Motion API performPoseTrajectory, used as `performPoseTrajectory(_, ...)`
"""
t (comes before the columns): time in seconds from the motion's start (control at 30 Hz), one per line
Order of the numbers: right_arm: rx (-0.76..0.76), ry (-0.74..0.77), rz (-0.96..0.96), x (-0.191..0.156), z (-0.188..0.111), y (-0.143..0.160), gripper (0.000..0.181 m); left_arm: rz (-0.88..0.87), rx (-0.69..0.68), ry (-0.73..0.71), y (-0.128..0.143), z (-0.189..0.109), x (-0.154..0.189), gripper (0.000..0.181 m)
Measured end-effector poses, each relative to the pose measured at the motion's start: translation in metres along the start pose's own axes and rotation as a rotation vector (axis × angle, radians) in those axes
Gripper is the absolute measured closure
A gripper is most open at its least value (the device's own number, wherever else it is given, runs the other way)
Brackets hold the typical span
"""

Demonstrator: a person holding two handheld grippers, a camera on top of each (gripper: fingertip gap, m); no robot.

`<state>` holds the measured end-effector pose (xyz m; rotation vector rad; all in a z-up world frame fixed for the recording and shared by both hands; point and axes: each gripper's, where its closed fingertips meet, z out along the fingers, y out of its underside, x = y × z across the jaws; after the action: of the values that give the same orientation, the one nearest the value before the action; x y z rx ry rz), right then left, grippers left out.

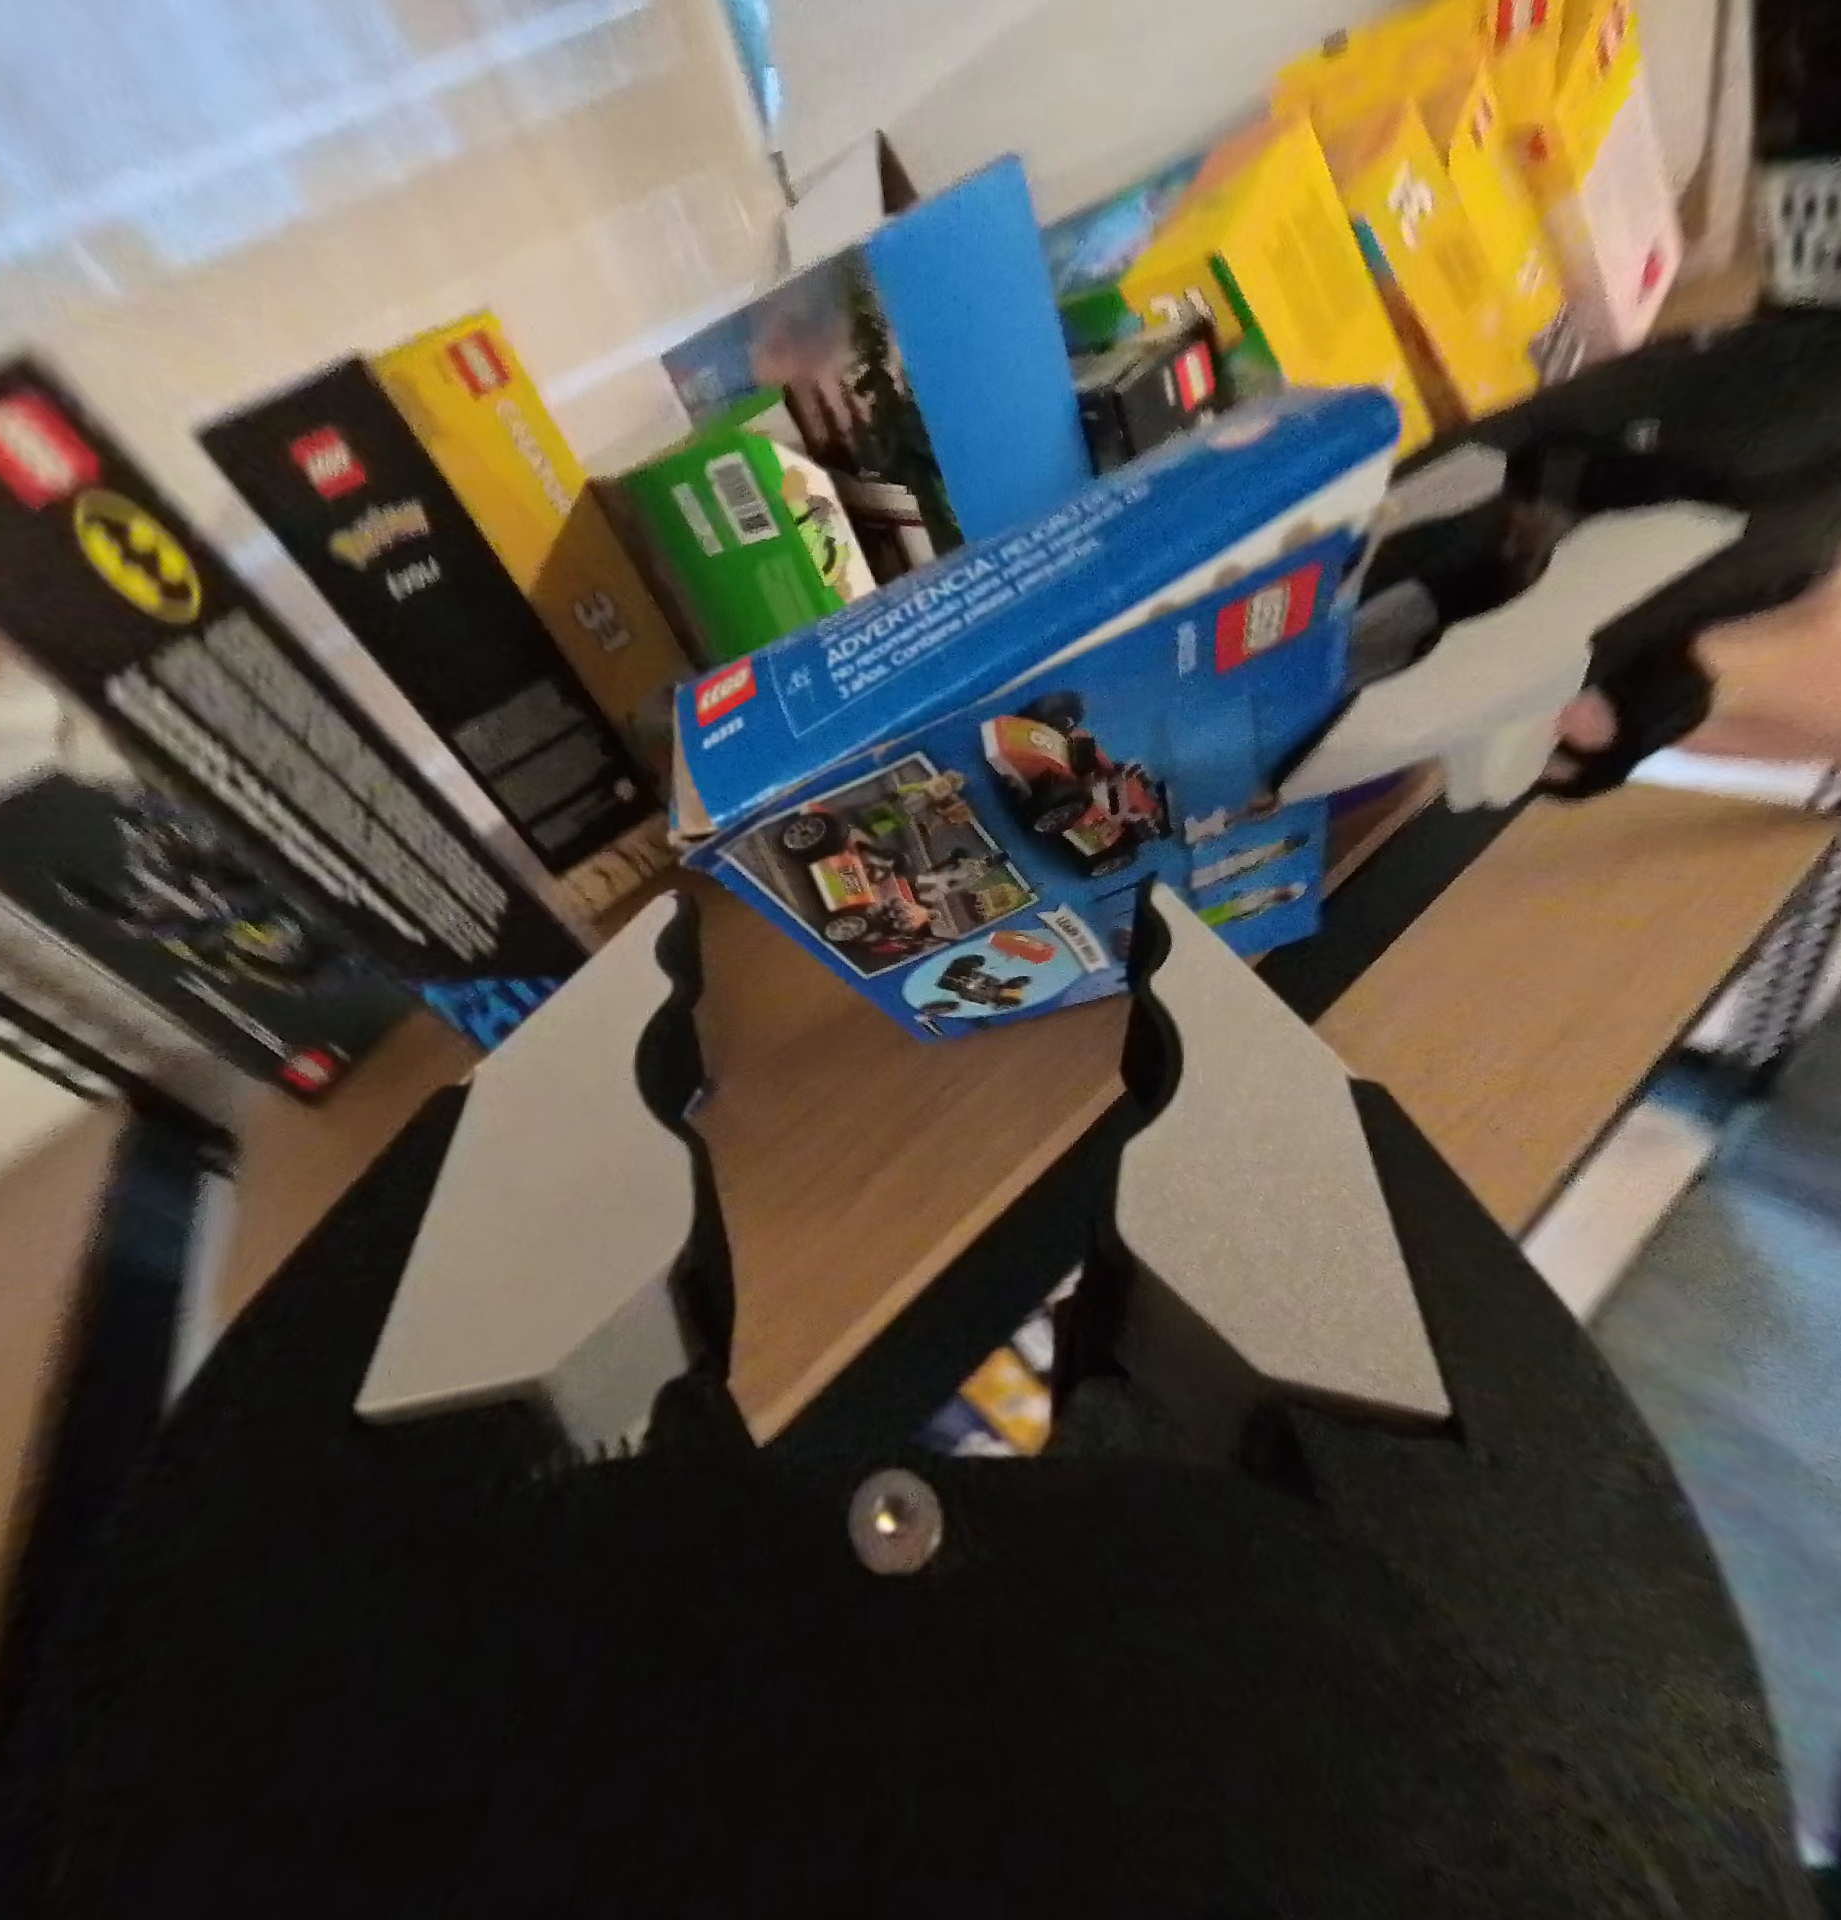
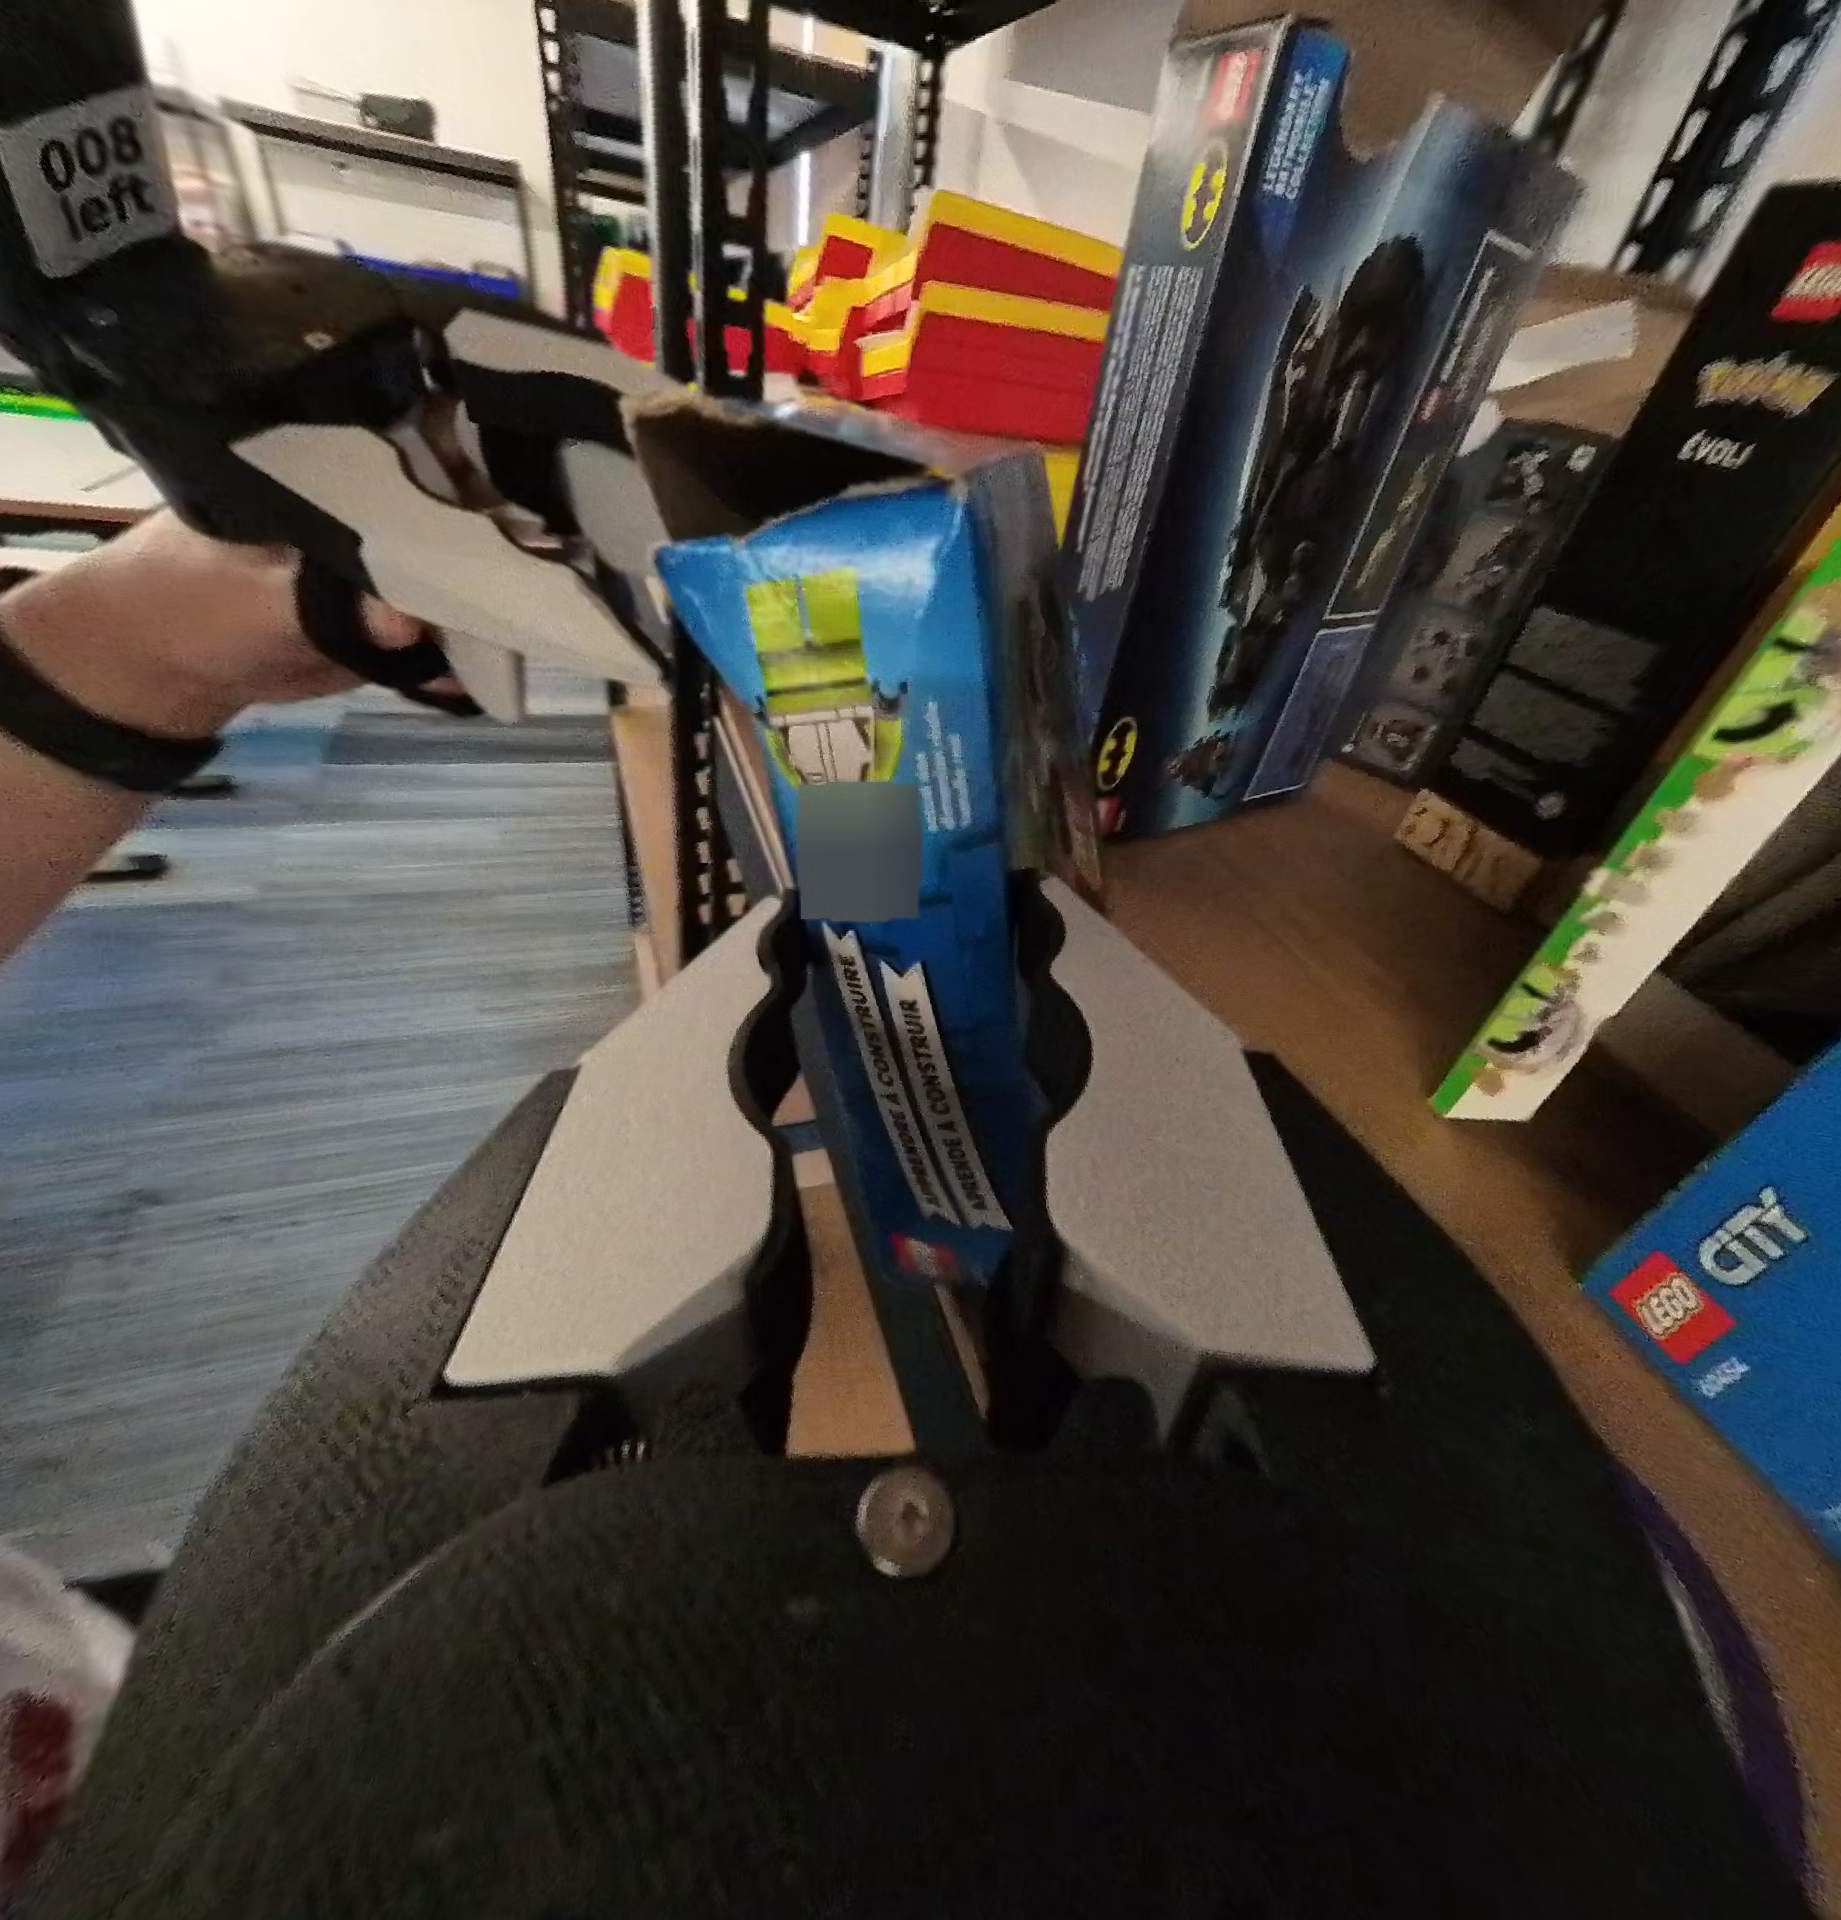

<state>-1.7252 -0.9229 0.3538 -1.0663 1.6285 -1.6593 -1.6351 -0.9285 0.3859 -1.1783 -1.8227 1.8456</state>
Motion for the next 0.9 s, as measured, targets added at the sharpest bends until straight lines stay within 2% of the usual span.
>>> performPoseTrajectory(0.17, -0.007, -0.071, 0.018, 0.005, -0.013, 0.003, 0.141, 0.414, 0.003, -0.07, -0.019, 0.018, 0.022, 0.113)
performPoseTrajectory(0.23, -0.025, -0.099, 0.002, 0.008, -0.016, 0.004, 0.141, 0.453, -0.011, -0.123, -0.025, 0.021, 0.01, 0.112)
performPoseTrajectory(0.3, -0.051, -0.131, 0.006, 0.012, -0.018, 0.004, 0.141, 0.256, 0.007, -0.051, -0.027, 0.025, 0.003, 0.097)
performPoseTrajectory(0.37, -0.08, -0.173, 0.023, 0.017, -0.021, 0.006, 0.141, -0.009, 0.047, 0.078, -0.022, 0.032, 0.0, 0.076)
performPoseTrajectory(0.4, -0.095, -0.198, 0.037, 0.018, -0.023, 0.006, 0.141, -0.099, 0.07, 0.153, -0.017, 0.036, 0.002, 0.073)
performPoseTrajectory(0.47, -0.12, -0.25, 0.046, 0.021, -0.027, 0.007, 0.141, -0.161, 0.104, 0.286, -0.006, 0.047, 0.01, 0.072)
performPoseTrajectory(0.57, -0.15, -0.328, 0.064, 0.023, -0.031, 0.008, 0.141, -0.159, 0.073, 0.42, 0.017, 0.072, 0.022, 0.068)
performPoseTrajectory(0.6, -0.157, -0.349, 0.06, 0.023, -0.032, 0.009, 0.141, -0.186, 0.074, 0.466, 0.021, 0.08, 0.026, 0.07)
performPoseTrajectory(0.63, -0.162, -0.368, 0.059, 0.023, -0.032, 0.009, 0.141, -0.227, 0.091, 0.538, 0.021, 0.084, 0.033, 0.083)
performPoseTrajectory(0.67, -0.167, -0.381, 0.059, 0.023, -0.032, 0.009, 0.141, -0.27, 0.117, 0.63, 0.018, 0.084, 0.042, 0.102)
performPoseTrajectory(0.7, -0.172, -0.394, 0.06, 0.023, -0.033, 0.009, 0.14, -0.307, 0.138, 0.68, 0.016, 0.084, 0.046, 0.11)
performPoseTrajectory(0.77, -0.193, -0.363, 0.05, 0.028, -0.035, 0.008, 0.138, -0.316, 0.157, 0.682, 0.015, 0.085, 0.045, 0.122)
performPoseTrajectory(0.8, -0.176, -0.319, 0.043, 0.034, -0.037, 0.002, 0.121, -0.294, 0.168, 0.668, 0.016, 0.083, 0.045, 0.126)
performPoseTrajectory(0.83, -0.137, -0.283, 0.04, 0.037, -0.039, -0.011, 0.101, -0.272, 0.18, 0.643, 0.016, 0.082, 0.045, 0.127)
performPoseTrajectory(0.9, -0.042, -0.258, 0.001, 0.031, -0.05, -0.048, 0.101, -0.249, 0.199, 0.605, 0.016, 0.08, 0.046, 0.128)
